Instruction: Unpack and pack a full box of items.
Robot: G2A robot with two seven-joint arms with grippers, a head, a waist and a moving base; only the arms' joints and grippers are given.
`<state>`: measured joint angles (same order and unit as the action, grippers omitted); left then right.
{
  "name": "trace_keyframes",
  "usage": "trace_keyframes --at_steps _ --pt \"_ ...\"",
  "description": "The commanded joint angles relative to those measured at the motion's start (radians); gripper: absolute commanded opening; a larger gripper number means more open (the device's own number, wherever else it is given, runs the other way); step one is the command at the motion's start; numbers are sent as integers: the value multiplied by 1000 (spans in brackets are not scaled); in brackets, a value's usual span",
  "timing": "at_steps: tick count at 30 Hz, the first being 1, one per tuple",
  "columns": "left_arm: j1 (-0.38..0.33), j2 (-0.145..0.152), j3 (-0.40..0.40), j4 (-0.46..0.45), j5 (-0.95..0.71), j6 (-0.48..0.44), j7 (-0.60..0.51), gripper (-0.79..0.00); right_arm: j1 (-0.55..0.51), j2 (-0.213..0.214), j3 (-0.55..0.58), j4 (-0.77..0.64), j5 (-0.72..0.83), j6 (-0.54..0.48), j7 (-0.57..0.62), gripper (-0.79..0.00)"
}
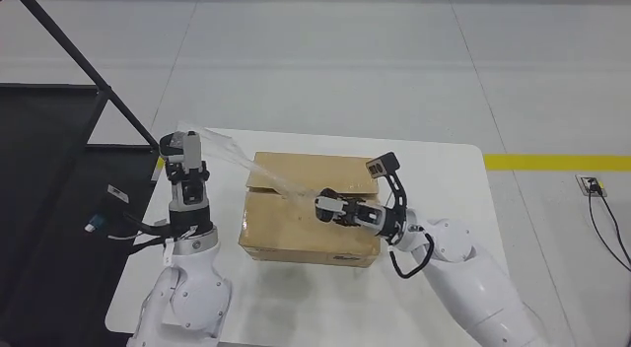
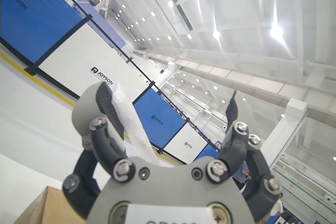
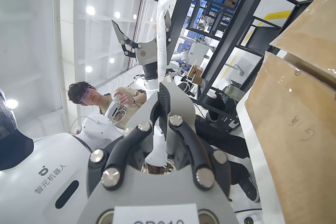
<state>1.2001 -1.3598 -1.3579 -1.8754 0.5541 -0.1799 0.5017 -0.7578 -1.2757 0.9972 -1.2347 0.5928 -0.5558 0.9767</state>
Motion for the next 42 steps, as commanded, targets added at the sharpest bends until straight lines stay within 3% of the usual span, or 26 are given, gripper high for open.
trace_keyframes --at_steps 1,18,33,42 --pt "2 -1 -3 -1 -3 -1 -1 0 4 -1 2 4 4 2 4 -785" --pt "32 -8 -82 -9 -40 -6 -9 0 8 15 90 -60 -14 68 33 -785" --pt "112 -3 -257 47 -153 -57 -17 0 -32 52 204 -301 -180 233 12 -785" --pt "157 -2 -277 80 -178 -109 -90 0 22 62 227 -434 -147 309 102 -785"
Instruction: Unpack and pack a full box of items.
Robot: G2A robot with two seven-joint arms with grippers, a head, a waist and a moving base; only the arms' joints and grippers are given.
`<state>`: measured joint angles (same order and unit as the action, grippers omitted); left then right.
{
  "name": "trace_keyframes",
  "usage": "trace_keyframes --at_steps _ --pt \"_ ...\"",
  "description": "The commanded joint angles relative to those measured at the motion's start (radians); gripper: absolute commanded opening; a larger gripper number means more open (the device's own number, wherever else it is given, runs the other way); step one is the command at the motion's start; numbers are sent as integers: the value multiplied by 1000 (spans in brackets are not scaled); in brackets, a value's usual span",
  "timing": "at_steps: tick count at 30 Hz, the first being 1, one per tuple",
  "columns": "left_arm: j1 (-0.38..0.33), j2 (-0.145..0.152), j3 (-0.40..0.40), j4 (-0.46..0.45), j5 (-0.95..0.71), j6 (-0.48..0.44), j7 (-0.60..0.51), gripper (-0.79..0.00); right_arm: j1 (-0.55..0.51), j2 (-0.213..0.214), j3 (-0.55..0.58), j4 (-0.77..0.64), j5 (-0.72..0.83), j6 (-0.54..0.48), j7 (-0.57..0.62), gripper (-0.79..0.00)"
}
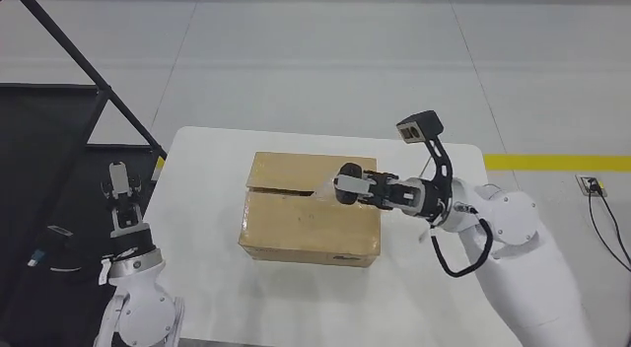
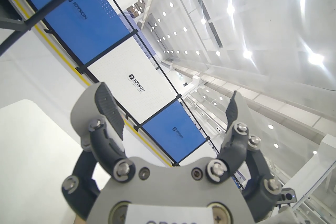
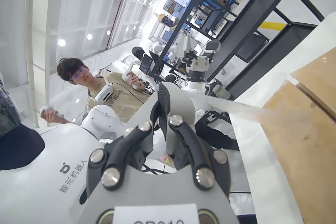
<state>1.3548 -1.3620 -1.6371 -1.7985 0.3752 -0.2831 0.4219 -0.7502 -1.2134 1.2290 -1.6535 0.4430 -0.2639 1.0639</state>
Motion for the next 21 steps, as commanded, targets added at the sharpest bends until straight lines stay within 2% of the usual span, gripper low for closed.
trace_keyframes --at_steps 1,4,5,6,7,8,9,11,13,16,21 --pt "5 0 5 7 4 -12 -23 0 31 0 -16 -29 23 43 49 -785" --pt "11 0 17 16 15 -31 -44 0 122 4 -74 -42 24 150 278 -785" --pt "15 0 21 18 20 -38 -53 0 139 3 -58 -19 -2 157 200 -785" --pt "18 0 24 20 22 -43 -60 0 138 0 -51 -25 -57 162 60 -785" --pt "22 0 27 21 23 -50 -66 0 130 -3 -80 -61 -107 171 7 -785" --pt "26 0 30 22 25 -56 -72 0 130 -8 -121 -82 -48 185 78 -785" --pt "30 0 31 23 27 -62 -79 0 149 -8 -113 -71 -31 165 83 -785" --pt "39 0 34 22 26 -75 -91 0 148 -11 -119 -67 -100 140 -5 -785" --pt "50 2 31 18 33 -95 -115 0 152 -14 -136 -71 -88 123 -14 -785" --pt "67 5 26 9 45 -122 -152 0 144 -18 -134 -82 -129 84 -120 -785" --pt "91 8 26 2 56 -162 -201 0 136 -29 -146 -94 -137 97 -278 -785"
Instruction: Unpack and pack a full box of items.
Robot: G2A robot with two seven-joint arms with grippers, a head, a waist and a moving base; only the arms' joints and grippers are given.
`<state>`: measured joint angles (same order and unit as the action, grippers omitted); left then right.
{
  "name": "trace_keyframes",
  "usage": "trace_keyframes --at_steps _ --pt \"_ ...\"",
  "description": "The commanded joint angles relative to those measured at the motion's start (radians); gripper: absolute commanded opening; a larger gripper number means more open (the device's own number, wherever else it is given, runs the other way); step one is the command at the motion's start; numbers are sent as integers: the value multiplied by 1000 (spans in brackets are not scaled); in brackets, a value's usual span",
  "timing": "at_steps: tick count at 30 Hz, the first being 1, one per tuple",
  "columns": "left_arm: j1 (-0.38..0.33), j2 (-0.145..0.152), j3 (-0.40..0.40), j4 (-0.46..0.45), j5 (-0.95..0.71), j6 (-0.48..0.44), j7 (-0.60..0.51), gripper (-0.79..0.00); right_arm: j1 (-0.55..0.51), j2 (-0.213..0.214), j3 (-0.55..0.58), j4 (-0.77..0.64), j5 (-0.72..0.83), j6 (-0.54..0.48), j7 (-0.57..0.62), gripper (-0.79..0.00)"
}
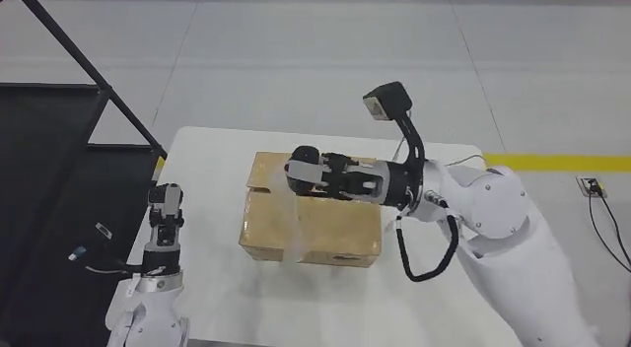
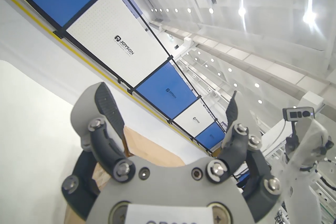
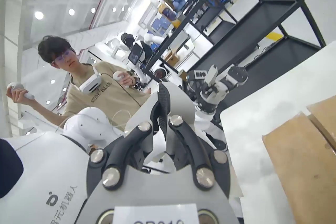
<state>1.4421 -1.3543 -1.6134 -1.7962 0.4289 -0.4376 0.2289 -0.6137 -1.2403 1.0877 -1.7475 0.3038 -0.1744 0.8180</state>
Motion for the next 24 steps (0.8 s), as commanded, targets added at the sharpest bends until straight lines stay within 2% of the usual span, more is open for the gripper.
trace_keyframes --at_steps 1,6,11,20,24 --pt "8 1 6 -1 3 -17 -18 0 2 -5 -8 1 0 14 -64 -785" --pt "26 3 25 -9 -4 -53 -65 0 10 -20 -37 14 -1 27 -188 -785" --pt "44 7 43 -19 -9 -74 -153 0 7 -39 -59 26 -22 63 -399 -785" --pt "51 9 40 -24 7 -76 -172 0 7 -39 -59 26 -22 63 -399 -785" --pt "47 11 35 -42 31 -70 -177 0 -7 -39 -59 29 20 66 -317 -785"
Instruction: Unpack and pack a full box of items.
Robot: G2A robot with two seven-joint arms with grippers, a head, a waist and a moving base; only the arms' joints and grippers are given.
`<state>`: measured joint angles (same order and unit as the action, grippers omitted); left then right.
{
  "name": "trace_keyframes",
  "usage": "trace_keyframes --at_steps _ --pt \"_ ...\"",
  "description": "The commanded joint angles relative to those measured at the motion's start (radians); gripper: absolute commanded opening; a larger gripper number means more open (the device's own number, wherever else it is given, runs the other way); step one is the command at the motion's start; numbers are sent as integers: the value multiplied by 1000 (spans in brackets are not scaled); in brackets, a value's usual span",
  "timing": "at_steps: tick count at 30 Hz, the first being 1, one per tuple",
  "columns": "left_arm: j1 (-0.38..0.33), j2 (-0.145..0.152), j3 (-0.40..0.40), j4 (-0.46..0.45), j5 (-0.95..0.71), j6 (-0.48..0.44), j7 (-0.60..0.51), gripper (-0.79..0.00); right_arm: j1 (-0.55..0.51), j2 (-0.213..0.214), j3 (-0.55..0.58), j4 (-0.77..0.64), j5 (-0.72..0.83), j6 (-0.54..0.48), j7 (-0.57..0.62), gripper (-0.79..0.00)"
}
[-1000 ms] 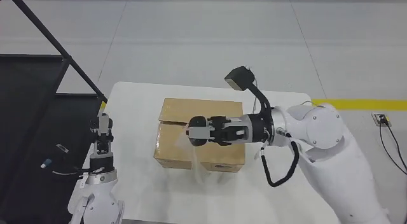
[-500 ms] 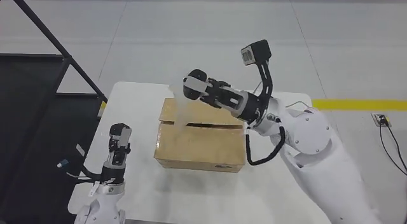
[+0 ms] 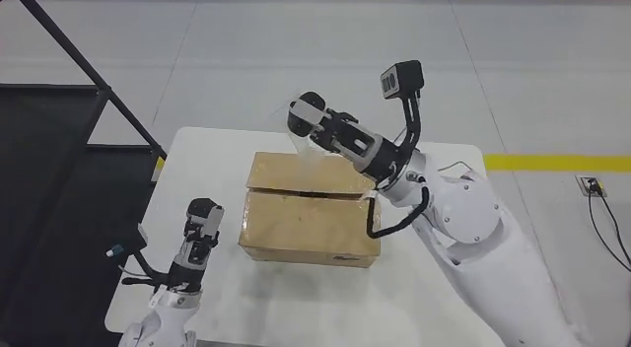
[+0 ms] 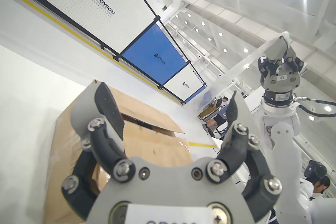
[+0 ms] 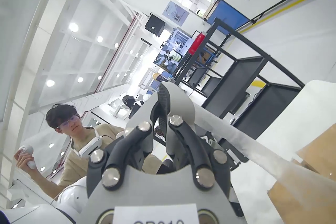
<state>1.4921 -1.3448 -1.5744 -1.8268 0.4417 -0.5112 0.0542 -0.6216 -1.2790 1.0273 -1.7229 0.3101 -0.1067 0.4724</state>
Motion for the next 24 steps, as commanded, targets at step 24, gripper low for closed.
trace_keyframes --at_steps 24 --pt "-92 11 93 -46 393 72 -19 -37 18 -12 36 96 183 -50 225 -785"
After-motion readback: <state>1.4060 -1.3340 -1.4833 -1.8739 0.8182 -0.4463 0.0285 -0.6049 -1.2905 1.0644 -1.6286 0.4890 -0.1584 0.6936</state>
